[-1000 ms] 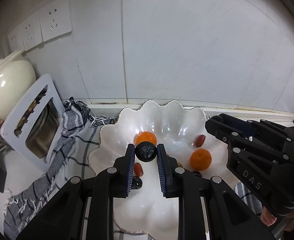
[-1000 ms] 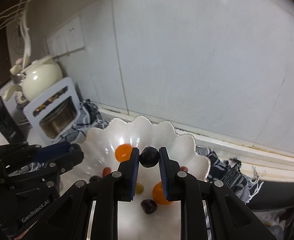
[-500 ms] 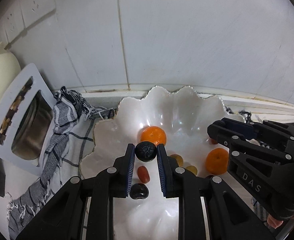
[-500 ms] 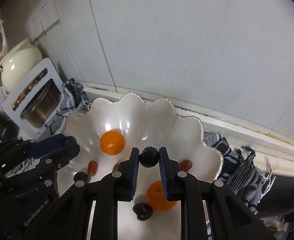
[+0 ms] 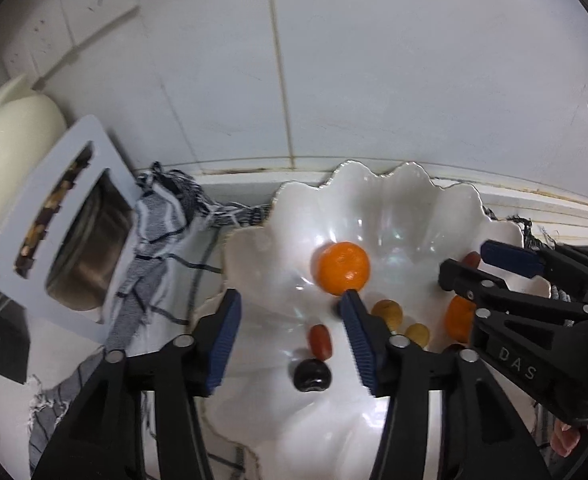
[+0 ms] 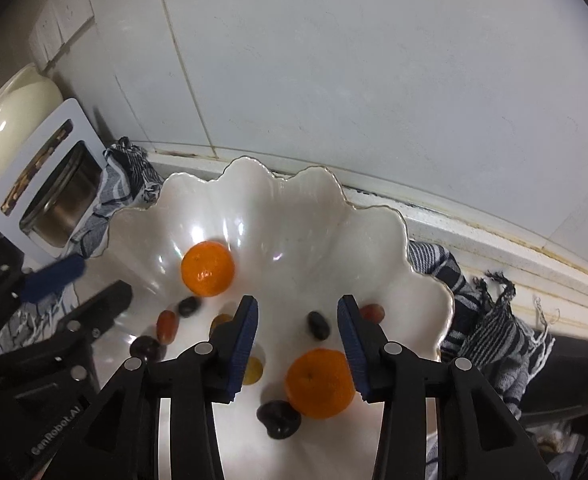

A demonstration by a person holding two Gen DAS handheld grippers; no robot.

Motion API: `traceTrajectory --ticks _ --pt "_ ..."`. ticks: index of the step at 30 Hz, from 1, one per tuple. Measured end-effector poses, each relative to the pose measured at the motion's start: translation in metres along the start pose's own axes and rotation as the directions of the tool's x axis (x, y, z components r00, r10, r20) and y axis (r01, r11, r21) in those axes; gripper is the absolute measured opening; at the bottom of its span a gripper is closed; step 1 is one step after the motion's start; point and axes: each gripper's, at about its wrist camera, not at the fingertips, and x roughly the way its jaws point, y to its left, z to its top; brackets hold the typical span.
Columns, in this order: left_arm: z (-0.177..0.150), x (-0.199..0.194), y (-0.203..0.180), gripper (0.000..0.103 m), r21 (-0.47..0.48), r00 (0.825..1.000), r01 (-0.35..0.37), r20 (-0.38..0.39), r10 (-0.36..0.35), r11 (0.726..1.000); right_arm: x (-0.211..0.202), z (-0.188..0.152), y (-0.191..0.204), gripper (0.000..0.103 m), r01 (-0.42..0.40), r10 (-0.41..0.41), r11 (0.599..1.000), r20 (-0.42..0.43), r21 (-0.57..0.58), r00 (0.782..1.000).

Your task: Organize fruits

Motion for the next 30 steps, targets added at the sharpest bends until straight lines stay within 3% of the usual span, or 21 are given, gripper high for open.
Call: traceTrajectory --ticks 9,15,22,30 --pt "-0.011 -0.033 0.015 0.082 -0.013 0.995 -0.077 0.06 0.077 0.997 -0.027 -0.024 0.007 0.06 0.066 -0.067 0.998 0.025 0.023 0.997" --pt "-0.027 -0.069 0.022 0.087 -0.006 0.987 -0.088 0.135 0.088 0.996 -0.074 -0.049 0.009 0.074 0.108 -0.116 0.991 0.11 0.078 0.987" --pt "-0.057 -0.123 0.023 0.095 -0.018 0.965 -0.086 0.248 0.087 0.996 -0.133 -0.087 0.021 0.079 0.157 -0.174 0.983 0.22 0.091 0.96" --pt "-0.102 -0.185 0.015 0.095 -0.015 0.934 -0.079 0.347 0.079 0.997 -0.202 -0.138 0.033 0.079 0.209 -0.226 0.974 0.336 0.086 0.914"
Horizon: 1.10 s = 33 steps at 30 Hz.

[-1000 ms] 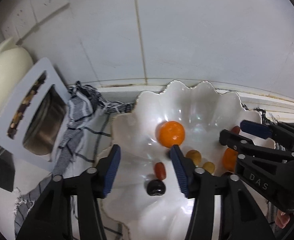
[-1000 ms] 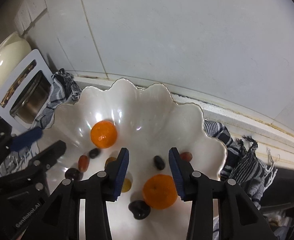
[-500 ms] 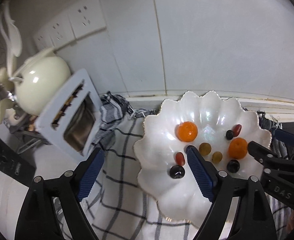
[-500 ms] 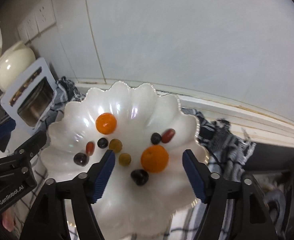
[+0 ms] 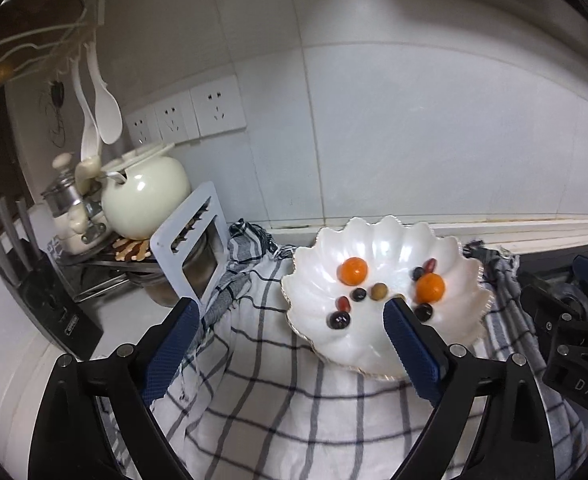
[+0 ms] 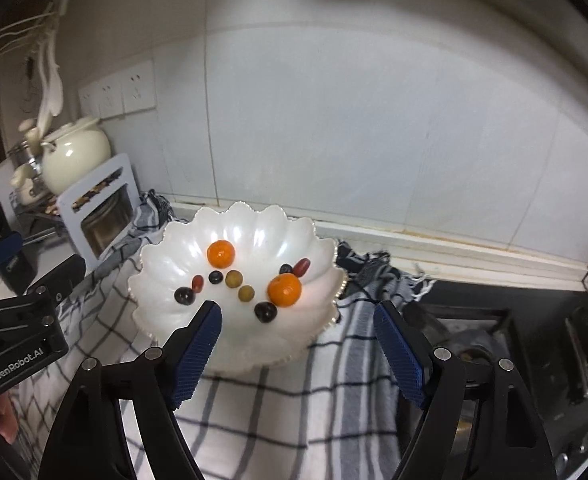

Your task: Organize fruits

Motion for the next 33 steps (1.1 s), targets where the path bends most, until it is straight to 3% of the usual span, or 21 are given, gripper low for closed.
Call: traceTrajectory --ticks 10,13,33 --pt "-0.038 -0.093 -0.007 0.098 -0.009 0.996 -0.006 0.093 0.007 1.0 -0.088 -0.042 -0.005 0.079 0.013 -0.011 1.0 0.097 -0.022 0.995" --pt "-0.052 -0.121 -0.008 0.099 -0.003 0.994 -0.007 0.113 0.007 1.0 -0.113 -0.059 -0.006 0.086 0.005 -0.003 1.0 0.122 -0.014 0.992" --pt "-0.132 -0.258 0.004 0.103 -0.002 0.971 -0.053 0.232 0.051 0.999 -0.243 -0.147 -0.008 0.091 0.017 -0.017 1.0 0.241 -0.001 0.97"
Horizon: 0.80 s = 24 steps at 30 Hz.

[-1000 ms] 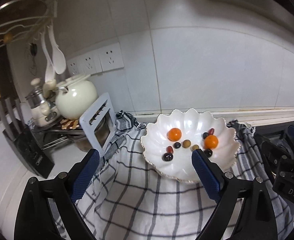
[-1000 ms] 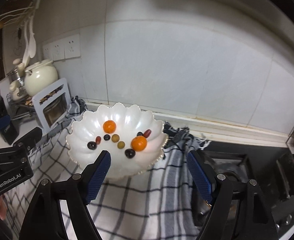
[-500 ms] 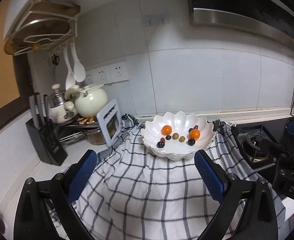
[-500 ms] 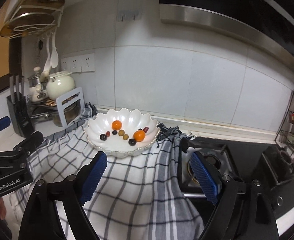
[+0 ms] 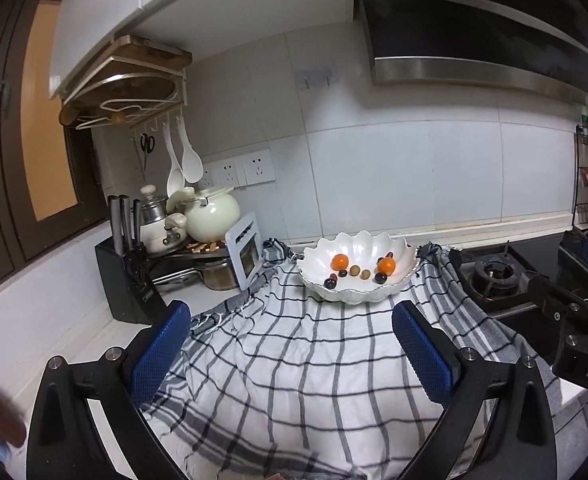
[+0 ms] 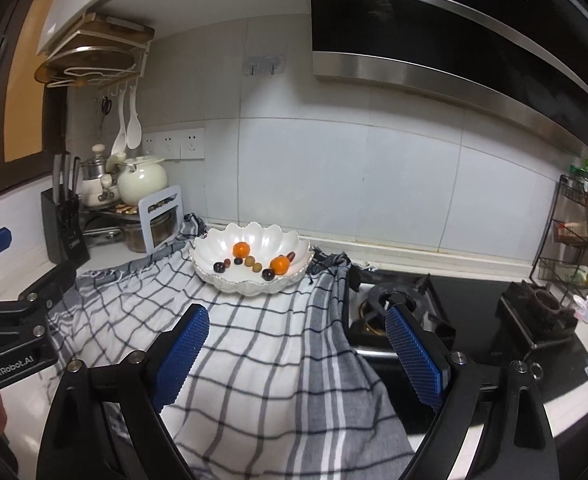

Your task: Organize fruits

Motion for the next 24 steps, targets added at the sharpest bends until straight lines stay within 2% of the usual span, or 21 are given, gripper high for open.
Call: traceTrajectory --ticks 6,15,24 --pt "-0.008 -0.032 -0.003 0.103 0.018 1.0 -0.003 0.026 0.002 1.0 -0.029 -0.013 -0.003 0.091 0.01 -0.01 1.0 0.012 0.018 1.0" --pt "-0.018 -0.06 -0.006 0.103 0.007 0.999 0.041 0.016 -0.041 0.999 -0.071 -0.022 -0.007 0.091 0.034 -0.035 0.999 0.055 0.019 0.998" --pt "-0.02 -0.079 -0.007 0.103 -0.001 0.997 0.076 0.03 -0.076 0.997 -0.094 -0.026 -0.01 0.091 0.029 -0.033 0.998 0.073 0.05 0.997"
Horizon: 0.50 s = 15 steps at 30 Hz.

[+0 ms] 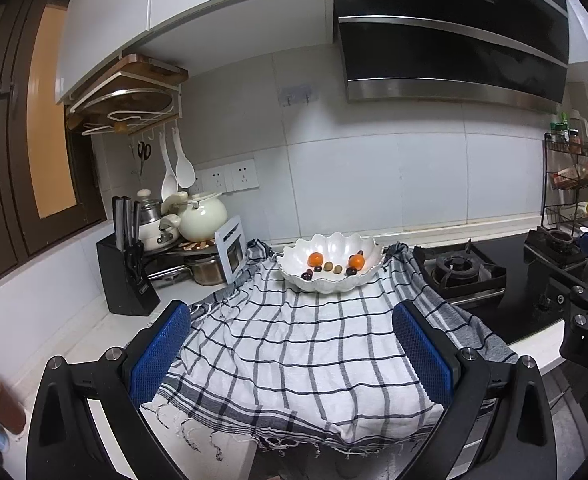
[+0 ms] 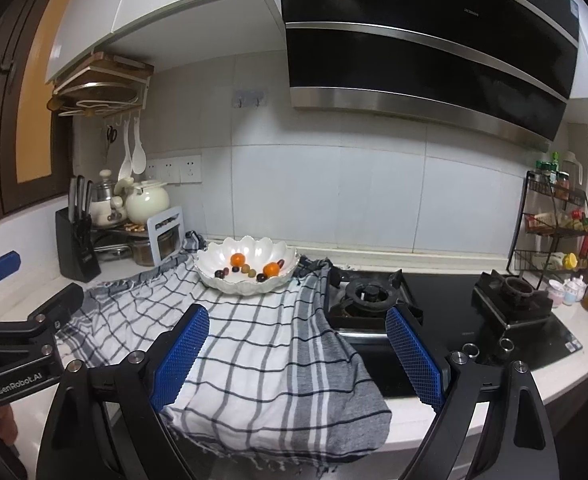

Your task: Organize fruits

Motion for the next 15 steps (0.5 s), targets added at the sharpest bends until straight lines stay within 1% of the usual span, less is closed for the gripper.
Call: traceTrajectory --ticks 4,15 --pt "0.0 -0.005 -0.001 0.103 0.002 1.0 -0.007 0.008 0.007 1.0 -0.003 -0.002 0.0 0.091 -0.008 0.008 1.0 -0.007 0.0 1.0" --pt "-0.002 -0.011 -0.005 0.103 0.007 1.0 -0.005 0.015 0.005 1.0 -0.013 -0.006 -0.002 0.091 0.003 -0.003 1.0 -0.011 -0.016 1.0"
